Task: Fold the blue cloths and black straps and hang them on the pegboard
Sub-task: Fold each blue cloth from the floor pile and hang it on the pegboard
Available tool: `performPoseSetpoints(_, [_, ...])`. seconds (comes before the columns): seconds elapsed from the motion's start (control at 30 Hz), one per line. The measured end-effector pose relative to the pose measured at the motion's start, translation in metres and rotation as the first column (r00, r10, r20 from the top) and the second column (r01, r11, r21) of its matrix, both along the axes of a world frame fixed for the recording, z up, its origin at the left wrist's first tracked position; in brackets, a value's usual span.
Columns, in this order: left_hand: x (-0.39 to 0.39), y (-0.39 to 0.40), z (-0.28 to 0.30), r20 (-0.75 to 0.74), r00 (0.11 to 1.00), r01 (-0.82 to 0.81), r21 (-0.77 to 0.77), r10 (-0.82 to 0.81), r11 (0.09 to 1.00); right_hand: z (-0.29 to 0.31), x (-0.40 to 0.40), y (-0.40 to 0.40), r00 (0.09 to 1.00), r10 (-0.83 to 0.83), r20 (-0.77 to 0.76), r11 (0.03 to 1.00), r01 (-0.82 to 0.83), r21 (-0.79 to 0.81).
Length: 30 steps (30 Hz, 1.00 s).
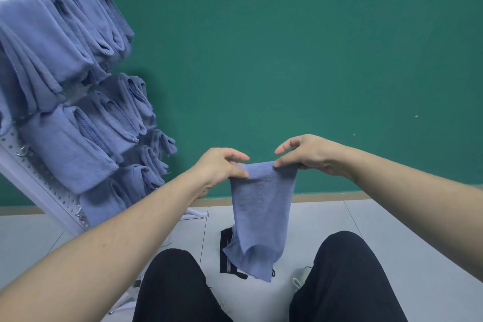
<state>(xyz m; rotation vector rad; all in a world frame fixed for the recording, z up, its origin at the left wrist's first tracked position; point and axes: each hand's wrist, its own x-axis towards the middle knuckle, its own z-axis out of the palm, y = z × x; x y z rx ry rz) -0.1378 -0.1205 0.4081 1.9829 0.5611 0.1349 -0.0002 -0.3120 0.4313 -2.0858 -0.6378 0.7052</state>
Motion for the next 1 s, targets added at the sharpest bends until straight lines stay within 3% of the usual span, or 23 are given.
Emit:
performPoseSetpoints(0.17, [0.003,-0.006,0.007,-0.042,0.997,0.081,0.304,-0.071,0.949,0.002,-0.006,0.003,0.966,0.134,0.223,0.982,-0.098,-0.164])
performPoseSetpoints(0.4, [0.006,-0.011,0.013,-0.131,0.985,0.162,0.489,-0.111,0.857,0.004,-0.008,0.008,0.885,0.232,0.402,0.929,-0.079,-0.363])
performPoseSetpoints(0.5, [0.006,-0.014,0.012,-0.126,0.983,0.177,0.510,-0.131,0.842,0.004,-0.008,0.007,0.881,0.219,0.420,0.934,-0.064,-0.352])
performPoseSetpoints(0.57, [0.005,-0.012,0.011,-0.028,0.990,0.138,0.429,-0.139,0.893,0.002,-0.005,0.004,0.910,0.174,0.376,0.960,-0.071,-0.272])
performPoseSetpoints(0.67, [-0.001,-0.005,0.008,0.131,0.989,0.051,0.142,-0.070,0.989,0.001,0.000,-0.006,0.976,0.099,0.196,0.995,-0.090,-0.052])
performPoseSetpoints(0.8, [-0.006,0.000,0.002,0.213,0.977,0.021,-0.089,-0.001,0.996,-0.008,0.002,-0.007,0.999,0.012,0.046,0.989,-0.019,0.144])
performPoseSetpoints(0.9, [-0.005,-0.008,-0.001,0.307,0.948,-0.033,-0.162,0.082,0.986,-0.016,-0.004,0.001,0.998,-0.049,0.028,0.973,0.041,0.226])
performPoseSetpoints(1.0, [-0.002,-0.017,-0.003,0.363,0.915,-0.080,-0.267,0.177,0.960,-0.016,-0.016,0.008,0.978,-0.146,0.148,0.962,0.106,0.253])
